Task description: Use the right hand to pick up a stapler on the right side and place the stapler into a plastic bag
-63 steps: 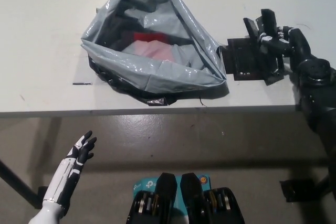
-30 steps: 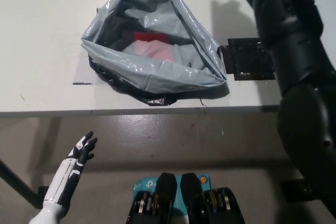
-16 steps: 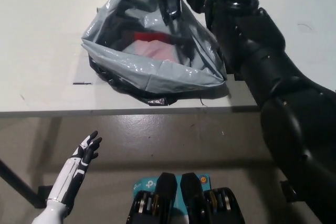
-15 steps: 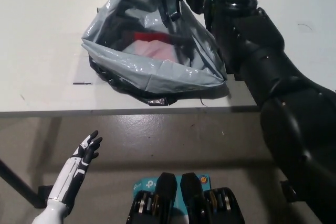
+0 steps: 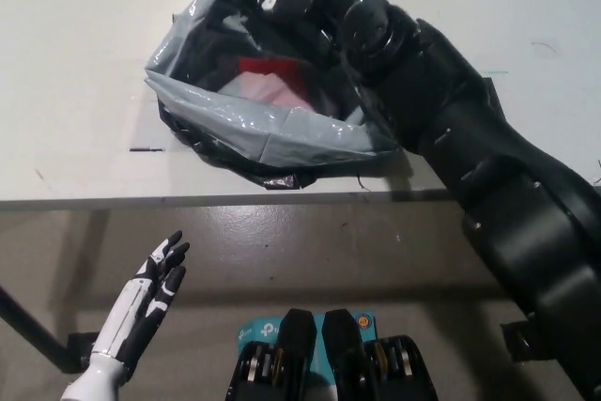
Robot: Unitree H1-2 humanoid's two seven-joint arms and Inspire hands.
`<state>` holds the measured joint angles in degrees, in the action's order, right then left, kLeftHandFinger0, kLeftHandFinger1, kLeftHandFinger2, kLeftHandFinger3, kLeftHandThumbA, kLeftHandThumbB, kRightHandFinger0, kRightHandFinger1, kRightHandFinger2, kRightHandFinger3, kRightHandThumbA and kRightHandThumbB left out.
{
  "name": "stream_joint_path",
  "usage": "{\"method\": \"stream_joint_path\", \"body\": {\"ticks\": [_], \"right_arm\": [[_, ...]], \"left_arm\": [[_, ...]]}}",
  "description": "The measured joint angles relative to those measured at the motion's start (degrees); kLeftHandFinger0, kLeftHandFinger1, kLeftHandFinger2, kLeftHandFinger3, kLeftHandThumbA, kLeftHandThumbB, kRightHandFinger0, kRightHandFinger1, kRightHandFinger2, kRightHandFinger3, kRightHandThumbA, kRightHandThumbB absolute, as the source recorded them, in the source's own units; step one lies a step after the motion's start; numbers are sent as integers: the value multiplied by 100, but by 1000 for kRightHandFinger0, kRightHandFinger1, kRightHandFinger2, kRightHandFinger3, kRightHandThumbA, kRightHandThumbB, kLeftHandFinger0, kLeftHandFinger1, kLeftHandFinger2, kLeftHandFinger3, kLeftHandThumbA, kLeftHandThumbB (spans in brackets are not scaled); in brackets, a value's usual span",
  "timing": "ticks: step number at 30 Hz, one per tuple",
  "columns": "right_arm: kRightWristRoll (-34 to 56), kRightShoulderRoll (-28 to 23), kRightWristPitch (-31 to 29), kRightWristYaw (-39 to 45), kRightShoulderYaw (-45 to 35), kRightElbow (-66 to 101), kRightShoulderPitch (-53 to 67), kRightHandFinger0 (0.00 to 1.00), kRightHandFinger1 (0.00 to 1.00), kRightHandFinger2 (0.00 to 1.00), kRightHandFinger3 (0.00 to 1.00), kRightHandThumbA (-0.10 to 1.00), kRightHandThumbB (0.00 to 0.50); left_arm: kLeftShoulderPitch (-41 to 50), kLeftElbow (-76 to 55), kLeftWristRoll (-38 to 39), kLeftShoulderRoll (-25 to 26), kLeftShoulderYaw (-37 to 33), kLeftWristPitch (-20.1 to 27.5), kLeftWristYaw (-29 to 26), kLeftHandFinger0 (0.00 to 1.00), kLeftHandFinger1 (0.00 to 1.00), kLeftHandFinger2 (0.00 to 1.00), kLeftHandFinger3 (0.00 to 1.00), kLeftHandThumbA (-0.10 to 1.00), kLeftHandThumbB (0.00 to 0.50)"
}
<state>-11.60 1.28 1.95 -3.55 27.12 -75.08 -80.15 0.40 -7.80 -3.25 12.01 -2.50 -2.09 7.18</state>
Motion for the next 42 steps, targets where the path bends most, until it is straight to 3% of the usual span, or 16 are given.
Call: {"method": "stream_joint_path", "body": {"ticks": [8, 9, 10, 11, 12, 13, 14, 17, 32, 36, 40, 42], "right_arm": [[-871, -174, -450, -620, 1085, 45, 139, 0, 1, 252, 251, 511, 275], [-952, -199, -497, -690, 1163, 52, 147, 1, 48, 303, 298, 544, 284], [-1077, -241, -578, -782, 1270, 63, 158, 27, 110, 404, 415, 563, 293], [-1192, -280, -651, -875, 1357, 73, 162, 327, 434, 702, 742, 653, 312], [-1309, -323, -740, -963, 1441, 96, 161, 721, 833, 998, 1000, 703, 354], [-1354, -348, -785, -975, 1471, 113, 161, 901, 1000, 1000, 1000, 743, 396], [-1442, -408, -895, -929, 1502, 170, 156, 1000, 1000, 1000, 1000, 746, 439], [-1531, -497, -1042, -800, 1506, 260, 151, 1000, 1000, 1000, 1000, 775, 474], [-1603, -828, -1384, 26, 807, 606, 150, 1000, 1000, 1000, 1000, 857, 472], [-1574, -873, -1383, 179, 560, 721, 153, 1000, 1000, 1000, 1000, 851, 460], [-1563, -890, -1377, 331, 370, 788, 156, 1000, 1000, 1000, 1000, 919, 456], [-1549, -947, -1377, 412, 234, 956, 166, 1000, 1000, 1000, 1000, 896, 425]], "left_arm": [[-92, 0, -60, 29, -51, -37, 2, 1000, 1000, 1000, 1000, 910, 53], [-120, -1, -71, 36, -59, -40, 4, 1000, 1000, 1000, 1000, 910, 57], [-167, -1, -87, 49, -75, -46, 13, 1000, 1000, 1000, 1000, 914, 63], [-215, -2, -102, 68, -94, -53, 21, 1000, 1000, 1000, 1000, 915, 64], [-269, -2, -117, 95, -120, -58, 37, 1000, 1000, 1000, 1000, 916, 64], [-295, -2, -124, 107, -134, -60, 47, 1000, 1000, 1000, 1000, 915, 64], [-361, -2, -131, 133, -166, -66, 81, 1000, 1000, 1000, 1000, 913, 56], [-438, -3, -140, 159, -212, -70, 107, 1000, 1000, 1000, 1000, 907, 47], [-704, 3, -258, 221, -384, -153, 309, 1000, 1000, 1000, 1000, 890, 52], [-738, 4, -302, 221, -397, -179, 342, 1000, 1000, 1000, 1000, 888, 50], [-747, 4, -325, 215, -399, -182, 359, 1000, 1000, 1000, 1000, 875, 28], [-745, 5, -328, 210, -398, -182, 362, 1000, 1000, 1000, 1000, 884, 44]]}}
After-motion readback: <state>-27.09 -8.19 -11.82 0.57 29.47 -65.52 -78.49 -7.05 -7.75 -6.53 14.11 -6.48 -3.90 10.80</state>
